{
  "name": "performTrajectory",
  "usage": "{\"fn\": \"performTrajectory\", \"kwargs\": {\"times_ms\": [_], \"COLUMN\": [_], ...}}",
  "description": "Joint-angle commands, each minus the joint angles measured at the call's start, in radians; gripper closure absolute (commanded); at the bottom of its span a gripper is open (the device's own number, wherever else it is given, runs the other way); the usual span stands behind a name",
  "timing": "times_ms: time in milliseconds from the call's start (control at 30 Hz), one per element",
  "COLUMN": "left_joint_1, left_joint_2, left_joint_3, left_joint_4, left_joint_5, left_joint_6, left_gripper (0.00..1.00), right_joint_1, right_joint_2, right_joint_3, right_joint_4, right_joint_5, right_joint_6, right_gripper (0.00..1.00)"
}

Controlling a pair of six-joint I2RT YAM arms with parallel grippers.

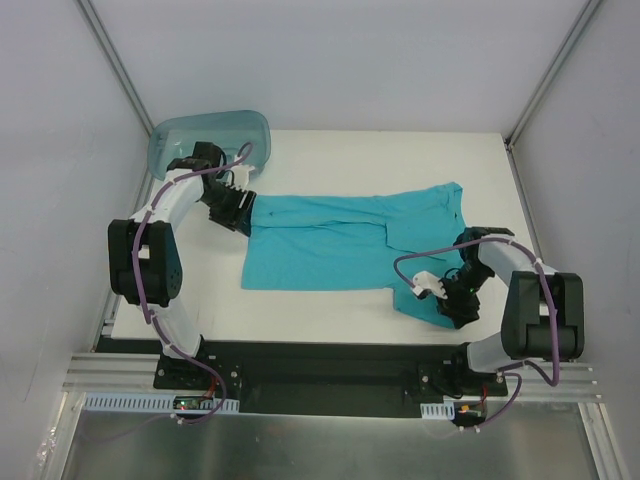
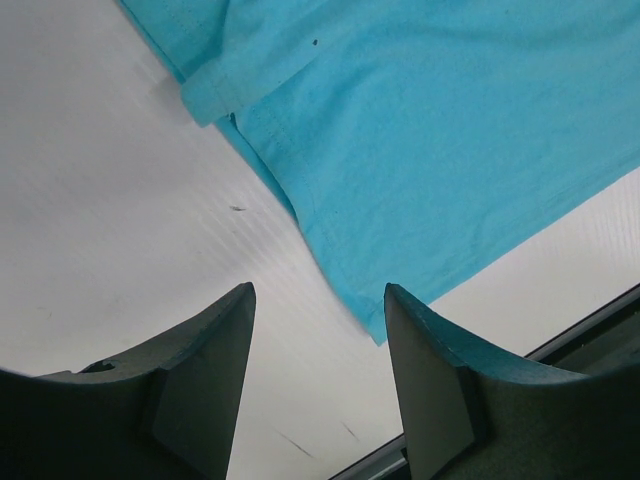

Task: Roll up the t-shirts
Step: Fold the T-shirt at the center of the board.

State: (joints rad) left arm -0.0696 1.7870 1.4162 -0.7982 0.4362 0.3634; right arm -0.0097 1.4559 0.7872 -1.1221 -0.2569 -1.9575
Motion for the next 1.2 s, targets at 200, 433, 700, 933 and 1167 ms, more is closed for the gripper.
{"fn": "performTrajectory", "kwargs": {"times_ms": [200, 433, 700, 933, 1167], "left_joint_1": [0.014, 0.021, 0.021, 0.031, 0.083], "left_joint_2": [-0.044, -0.038, -0.012, 0.0, -0.026], "left_joint_3": [-0.02, -0.013, 0.015, 0.003, -0.086], "left_joint_4": [-0.018, -0.016, -0.018, -0.018, -0.018], "left_joint_5": [-0.02, -0.039, -0.057, -0.082, -0.083], "left_joint_6": [0.022, 0.026, 0.031, 0.032, -0.056], "left_gripper": [0.46, 0.45, 0.45, 0.45, 0.43], "right_joint_1": [-0.007, -0.027, -0.047, -0.047, -0.045], "right_joint_2": [0.011, -0.034, -0.055, -0.144, -0.19], "right_joint_3": [-0.052, -0.04, -0.092, -0.29, -0.254], "right_joint_4": [0.05, -0.01, -0.024, 0.241, 0.234], "right_joint_5": [0.022, -0.031, -0.002, -0.021, -0.106], "right_joint_6": [-0.868, -0.883, -0.988, -0.988, -0.829], "right_gripper": [0.48, 0.47, 0.45, 0.49, 0.93]}}
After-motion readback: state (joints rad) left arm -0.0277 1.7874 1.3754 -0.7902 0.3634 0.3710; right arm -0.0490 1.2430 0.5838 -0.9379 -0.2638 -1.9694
